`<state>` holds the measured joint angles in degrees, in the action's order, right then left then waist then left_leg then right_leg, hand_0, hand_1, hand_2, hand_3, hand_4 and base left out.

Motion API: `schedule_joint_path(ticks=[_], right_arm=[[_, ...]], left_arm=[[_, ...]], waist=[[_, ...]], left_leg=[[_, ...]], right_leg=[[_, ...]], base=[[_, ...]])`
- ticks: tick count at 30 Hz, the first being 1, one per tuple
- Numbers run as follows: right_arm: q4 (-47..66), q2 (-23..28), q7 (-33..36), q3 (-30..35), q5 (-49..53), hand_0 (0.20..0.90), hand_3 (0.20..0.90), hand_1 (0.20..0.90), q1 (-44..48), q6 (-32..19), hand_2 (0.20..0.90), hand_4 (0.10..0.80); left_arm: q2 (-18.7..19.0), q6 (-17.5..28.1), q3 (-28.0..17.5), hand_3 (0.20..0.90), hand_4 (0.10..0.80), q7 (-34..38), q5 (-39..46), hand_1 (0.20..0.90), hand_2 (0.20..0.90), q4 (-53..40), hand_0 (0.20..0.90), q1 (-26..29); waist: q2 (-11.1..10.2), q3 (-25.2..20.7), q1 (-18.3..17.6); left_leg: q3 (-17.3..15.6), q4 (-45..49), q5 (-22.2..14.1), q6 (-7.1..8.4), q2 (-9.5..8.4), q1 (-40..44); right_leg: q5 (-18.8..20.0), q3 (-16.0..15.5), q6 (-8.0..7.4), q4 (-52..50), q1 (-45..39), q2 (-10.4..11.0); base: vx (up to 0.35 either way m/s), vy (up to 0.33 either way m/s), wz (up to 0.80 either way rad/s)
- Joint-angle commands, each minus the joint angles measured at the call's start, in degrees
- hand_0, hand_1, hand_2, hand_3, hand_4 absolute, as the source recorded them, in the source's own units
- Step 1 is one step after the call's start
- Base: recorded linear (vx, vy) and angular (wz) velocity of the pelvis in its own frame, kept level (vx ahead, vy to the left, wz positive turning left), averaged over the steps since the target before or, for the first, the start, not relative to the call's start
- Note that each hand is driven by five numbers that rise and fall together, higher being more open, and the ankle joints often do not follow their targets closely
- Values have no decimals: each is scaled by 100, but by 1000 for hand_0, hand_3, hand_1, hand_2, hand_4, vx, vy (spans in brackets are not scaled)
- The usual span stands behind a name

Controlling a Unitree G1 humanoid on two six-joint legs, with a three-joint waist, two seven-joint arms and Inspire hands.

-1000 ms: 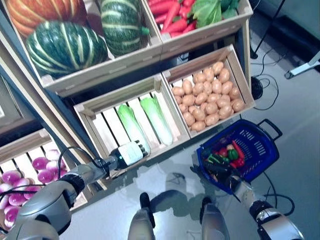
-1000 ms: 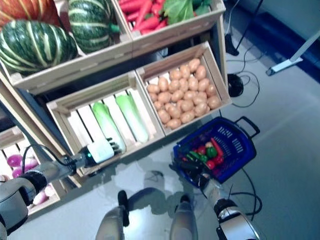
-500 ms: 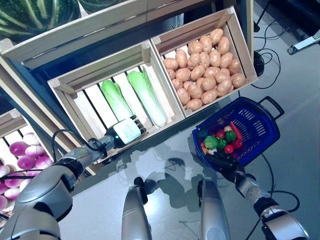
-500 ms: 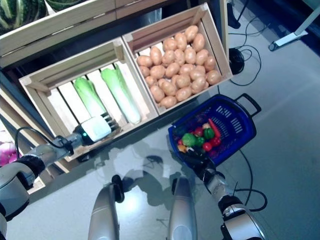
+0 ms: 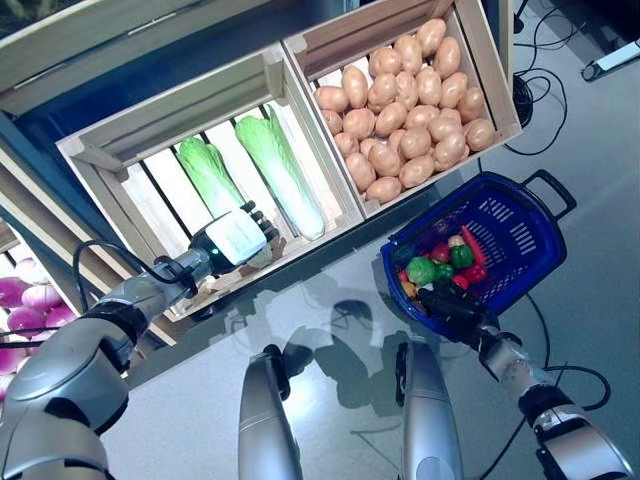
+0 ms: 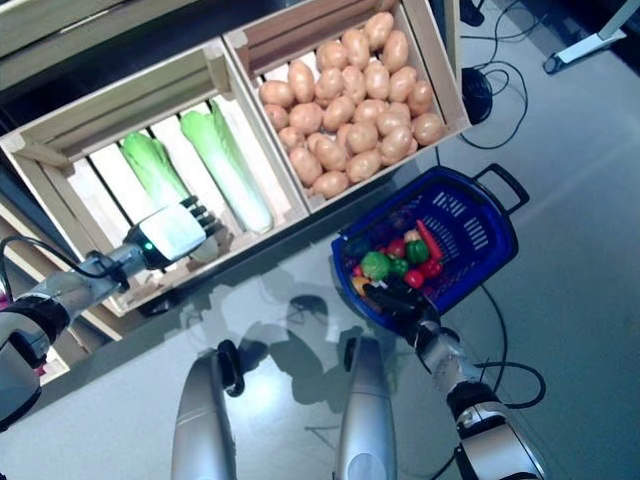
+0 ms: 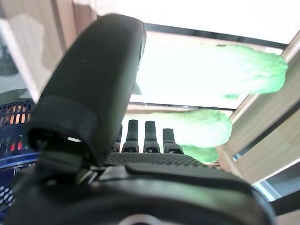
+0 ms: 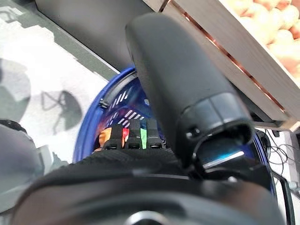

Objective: Put vegetables into the basket

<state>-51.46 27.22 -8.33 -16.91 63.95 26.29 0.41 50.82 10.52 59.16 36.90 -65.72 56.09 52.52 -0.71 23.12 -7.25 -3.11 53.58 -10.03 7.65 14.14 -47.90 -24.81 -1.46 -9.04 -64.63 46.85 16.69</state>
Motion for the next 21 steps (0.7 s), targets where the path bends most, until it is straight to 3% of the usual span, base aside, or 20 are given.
schedule_joint_path(ticks=[1, 12, 21], right_arm=[[558, 422, 88, 251, 515, 900, 900, 900, -69, -211, 900, 800], [1417, 792, 359, 606, 1224, 900, 900, 900, -145, -378, 900, 800], [1726, 1118, 636, 880, 1489, 900, 900, 900, -37, -503, 900, 800]], left_arm=[[553, -355, -485, 900, 800, 212, 379, 900, 900, -74, 900, 484], [1100, -670, -455, 900, 800, -220, 583, 900, 900, -532, 900, 859], [1318, -392, 5, 900, 800, -761, 649, 900, 900, -449, 900, 1726]], waist=[[77, -351, -28], [58, -223, -48], [22, -47, -104]], left_leg=[[-138, 740, -1289, 4, 158, 46], [234, 2129, -1680, 66, 318, -1310], [478, 3021, -1834, 30, 448, -2573]], right_leg=[[456, -226, 183, 315, 139, 181], [137, -9, 198, -1042, 1439, 276], [-90, 266, 185, -2211, 2768, 146]], base=[[-28, 17, -7], [-17, 3, 3], [-41, -16, -4]])
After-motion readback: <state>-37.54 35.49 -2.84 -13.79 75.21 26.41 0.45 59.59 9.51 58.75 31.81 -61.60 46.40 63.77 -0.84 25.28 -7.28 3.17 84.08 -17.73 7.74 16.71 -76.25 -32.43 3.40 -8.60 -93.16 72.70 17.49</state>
